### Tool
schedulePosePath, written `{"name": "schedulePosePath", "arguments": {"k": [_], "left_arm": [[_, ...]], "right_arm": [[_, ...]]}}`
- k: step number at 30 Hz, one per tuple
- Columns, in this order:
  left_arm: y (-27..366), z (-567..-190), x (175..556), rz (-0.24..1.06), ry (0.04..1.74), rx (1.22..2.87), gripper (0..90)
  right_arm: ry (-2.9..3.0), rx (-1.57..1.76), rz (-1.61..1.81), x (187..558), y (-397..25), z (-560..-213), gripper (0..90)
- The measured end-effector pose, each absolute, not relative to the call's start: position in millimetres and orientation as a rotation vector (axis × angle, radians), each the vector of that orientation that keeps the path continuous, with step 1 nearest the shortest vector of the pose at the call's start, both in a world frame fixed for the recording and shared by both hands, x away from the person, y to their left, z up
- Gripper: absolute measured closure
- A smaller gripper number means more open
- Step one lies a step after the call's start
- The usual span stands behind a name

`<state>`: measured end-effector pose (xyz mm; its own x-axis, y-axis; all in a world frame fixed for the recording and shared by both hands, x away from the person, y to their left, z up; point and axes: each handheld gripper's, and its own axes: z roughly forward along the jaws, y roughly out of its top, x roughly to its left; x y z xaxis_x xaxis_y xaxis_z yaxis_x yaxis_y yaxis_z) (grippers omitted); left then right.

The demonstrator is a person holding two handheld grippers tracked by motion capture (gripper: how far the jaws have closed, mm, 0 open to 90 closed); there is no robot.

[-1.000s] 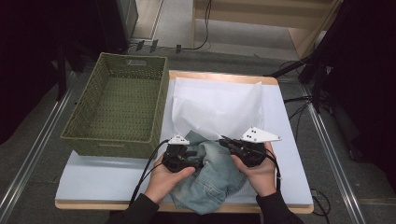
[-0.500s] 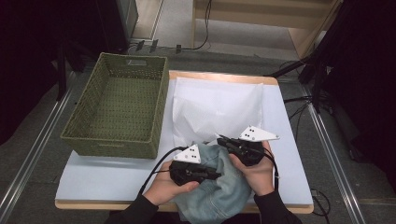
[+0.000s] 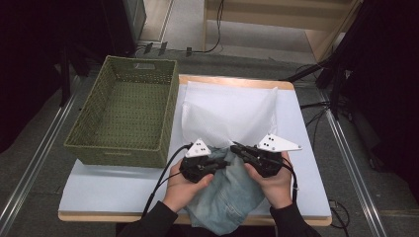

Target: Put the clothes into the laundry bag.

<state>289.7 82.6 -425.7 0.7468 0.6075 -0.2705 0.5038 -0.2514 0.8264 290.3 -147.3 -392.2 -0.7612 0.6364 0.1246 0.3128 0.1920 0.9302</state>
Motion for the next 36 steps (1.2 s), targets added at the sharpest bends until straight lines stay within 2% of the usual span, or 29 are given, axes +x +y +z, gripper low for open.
{"name": "schedulePosePath", "arguments": {"k": [6, 7, 9, 11, 14, 17, 19, 20, 23, 24, 26, 29, 32, 36], "left_arm": [[97, -429, 293, 0.313, 1.058, 1.813, 87.5], [93, -434, 294, 0.322, 1.056, 1.843, 87.3], [88, -441, 297, 0.259, 1.024, 1.910, 85.0], [90, -441, 295, 0.205, 0.965, 1.895, 73.4], [103, -433, 292, 0.078, 0.909, 1.841, 44.0], [111, -427, 286, 0.085, 0.910, 1.881, 24.3], [111, -430, 284, 0.083, 0.928, 1.935, 15.1], [108, -434, 283, 0.105, 0.956, 1.985, 13.5], [101, -448, 283, 0.070, 0.970, 2.080, 14.0], [99, -451, 285, 0.029, 0.980, 2.094, 19.7], [98, -453, 288, -0.040, 0.966, 2.084, 39.7], [94, -452, 288, -0.050, 0.906, 2.100, 69.4], [88, -450, 285, -0.019, 0.843, 2.107, 75.6], [85, -442, 284, 0.055, 0.856, 1.982, 77.2]], "right_arm": [[2.193, 0.902, 1.568, 289, -151, -391, 89.8], [2.197, 0.899, 1.560, 290, -150, -392, 89.8], [2.211, 0.900, 1.544, 290, -148, -394, 89.7], [2.217, 0.896, 1.539, 291, -148, -395, 89.7], [2.215, 0.915, 1.532, 292, -152, -396, 89.7], [2.211, 0.929, 1.533, 294, -154, -397, 89.7], [2.215, 0.922, 1.526, 294, -154, -398, 89.7], [2.217, 0.925, 1.523, 293, -154, -398, 89.7], [2.224, 0.928, 1.520, 294, -152, -400, 89.7], [2.232, 0.929, 1.520, 294, -151, -401, 89.7], [2.236, 0.922, 1.517, 294, -149, -402, 89.7], [2.246, 0.915, 1.517, 293, -145, -403, 89.7], [2.249, 0.906, 1.535, 292, -142, -401, 89.7], [2.243, 0.898, 1.541, 290, -141, -399, 89.7]]}}
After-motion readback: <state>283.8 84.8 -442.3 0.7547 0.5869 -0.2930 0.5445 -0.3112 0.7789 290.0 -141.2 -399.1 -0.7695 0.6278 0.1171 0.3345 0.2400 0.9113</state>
